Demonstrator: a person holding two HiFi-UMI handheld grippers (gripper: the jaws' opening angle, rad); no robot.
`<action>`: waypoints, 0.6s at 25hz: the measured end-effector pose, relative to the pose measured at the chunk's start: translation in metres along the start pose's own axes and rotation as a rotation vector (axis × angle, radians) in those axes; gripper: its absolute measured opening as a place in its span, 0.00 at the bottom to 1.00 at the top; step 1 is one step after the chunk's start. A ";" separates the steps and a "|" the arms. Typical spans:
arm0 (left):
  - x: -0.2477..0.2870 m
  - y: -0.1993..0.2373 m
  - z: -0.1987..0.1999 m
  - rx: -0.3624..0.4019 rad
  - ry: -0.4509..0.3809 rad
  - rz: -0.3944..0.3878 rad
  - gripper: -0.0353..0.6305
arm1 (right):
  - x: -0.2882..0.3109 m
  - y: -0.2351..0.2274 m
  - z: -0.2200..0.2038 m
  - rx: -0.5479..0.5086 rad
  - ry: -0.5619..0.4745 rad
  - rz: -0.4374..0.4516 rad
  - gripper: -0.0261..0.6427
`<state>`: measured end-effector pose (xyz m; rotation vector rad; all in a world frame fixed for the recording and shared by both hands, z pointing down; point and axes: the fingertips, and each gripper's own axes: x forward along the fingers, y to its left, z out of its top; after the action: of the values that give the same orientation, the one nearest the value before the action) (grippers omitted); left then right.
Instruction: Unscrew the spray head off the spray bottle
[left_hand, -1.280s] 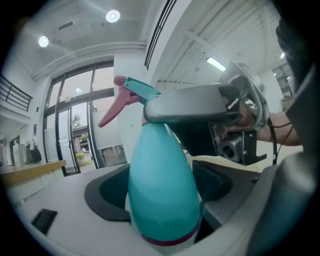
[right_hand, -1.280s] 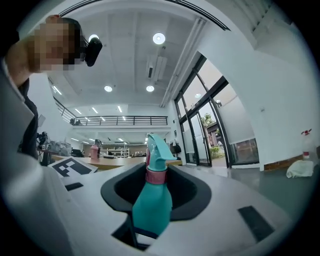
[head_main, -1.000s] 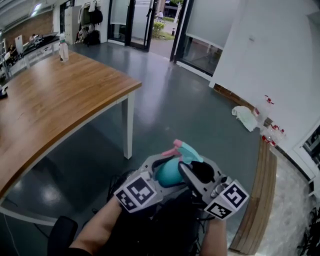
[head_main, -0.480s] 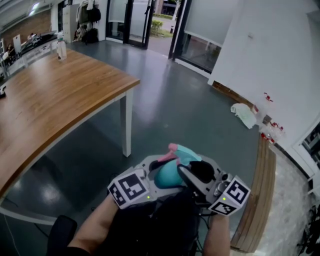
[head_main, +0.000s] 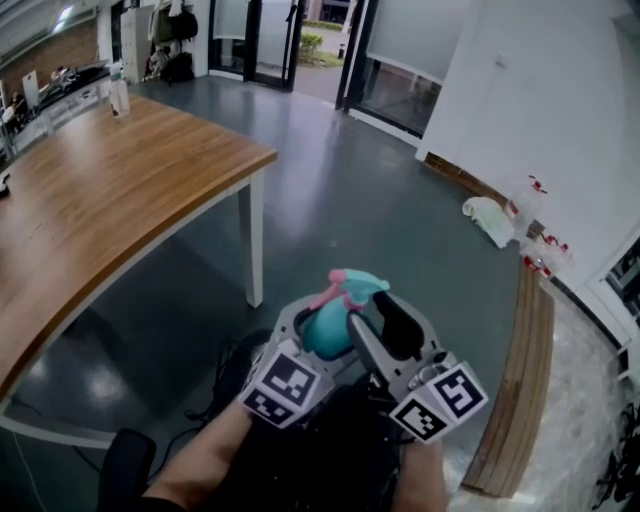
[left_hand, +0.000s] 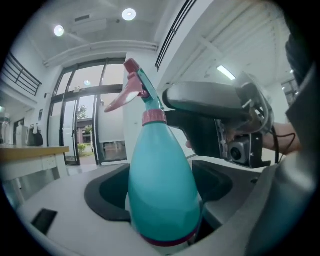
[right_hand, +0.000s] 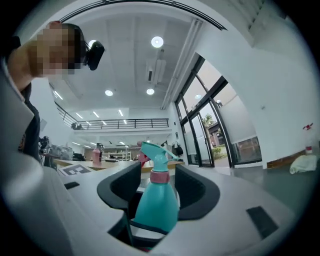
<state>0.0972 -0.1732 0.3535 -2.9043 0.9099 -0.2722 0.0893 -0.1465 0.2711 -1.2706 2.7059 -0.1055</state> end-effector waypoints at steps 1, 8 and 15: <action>0.001 0.000 0.000 0.005 0.003 0.012 0.65 | 0.002 0.000 -0.002 -0.004 0.011 -0.013 0.35; 0.003 -0.008 0.000 0.067 0.016 0.006 0.65 | 0.009 -0.004 -0.010 -0.013 0.046 -0.066 0.30; -0.004 -0.020 0.007 0.037 0.000 -0.125 0.65 | 0.000 -0.002 -0.003 0.014 0.039 0.020 0.25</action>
<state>0.1065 -0.1549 0.3487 -2.9314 0.7161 -0.2952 0.0903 -0.1484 0.2745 -1.2502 2.7456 -0.1478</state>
